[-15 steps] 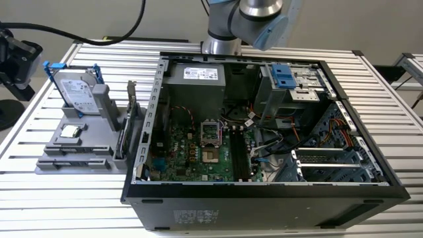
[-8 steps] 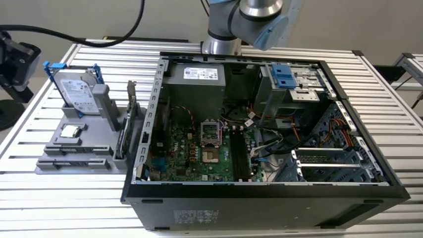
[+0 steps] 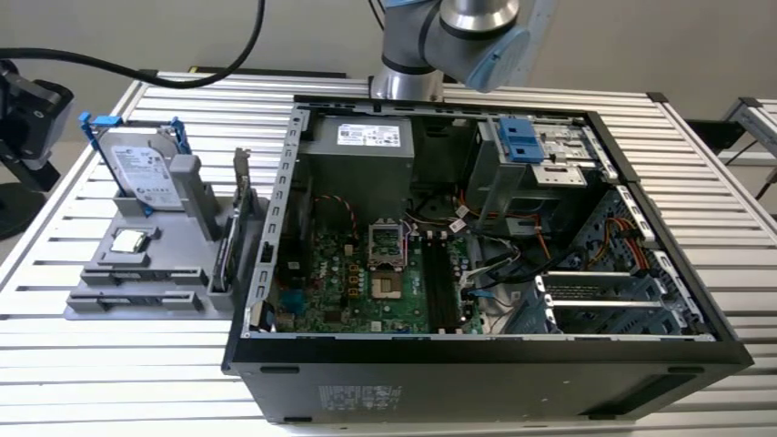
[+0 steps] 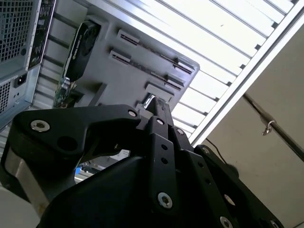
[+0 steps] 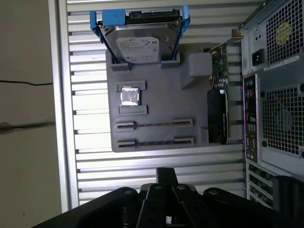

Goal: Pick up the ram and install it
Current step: 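Reach for the ram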

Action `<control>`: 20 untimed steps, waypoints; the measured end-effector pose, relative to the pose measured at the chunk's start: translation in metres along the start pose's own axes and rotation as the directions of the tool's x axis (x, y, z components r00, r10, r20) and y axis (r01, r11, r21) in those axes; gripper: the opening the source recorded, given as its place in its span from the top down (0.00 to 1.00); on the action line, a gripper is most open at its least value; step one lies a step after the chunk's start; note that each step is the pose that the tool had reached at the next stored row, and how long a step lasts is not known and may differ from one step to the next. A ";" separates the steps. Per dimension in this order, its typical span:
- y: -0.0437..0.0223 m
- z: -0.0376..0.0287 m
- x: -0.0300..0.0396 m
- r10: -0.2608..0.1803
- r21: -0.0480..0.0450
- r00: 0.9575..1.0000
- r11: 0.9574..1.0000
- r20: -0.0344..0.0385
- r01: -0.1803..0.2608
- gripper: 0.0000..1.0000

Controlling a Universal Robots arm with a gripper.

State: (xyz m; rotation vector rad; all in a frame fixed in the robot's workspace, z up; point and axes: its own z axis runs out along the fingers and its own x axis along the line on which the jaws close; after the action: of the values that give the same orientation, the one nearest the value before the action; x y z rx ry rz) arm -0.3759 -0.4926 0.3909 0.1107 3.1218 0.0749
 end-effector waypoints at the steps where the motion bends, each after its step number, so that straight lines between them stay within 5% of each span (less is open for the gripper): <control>1: 0.0000 0.0000 0.0000 0.000 0.000 1.000 1.000 0.000 0.000 1.00; 12: 0.0000 0.0000 0.0000 -0.016 0.000 1.000 1.000 -0.001 0.016 1.00; 20: 0.0000 -0.0001 0.0000 -0.072 -0.001 0.997 0.997 -0.004 0.072 1.00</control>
State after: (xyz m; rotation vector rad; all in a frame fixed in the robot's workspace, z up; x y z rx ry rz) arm -0.3759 -0.4926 0.3910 -0.0015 3.1255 0.0757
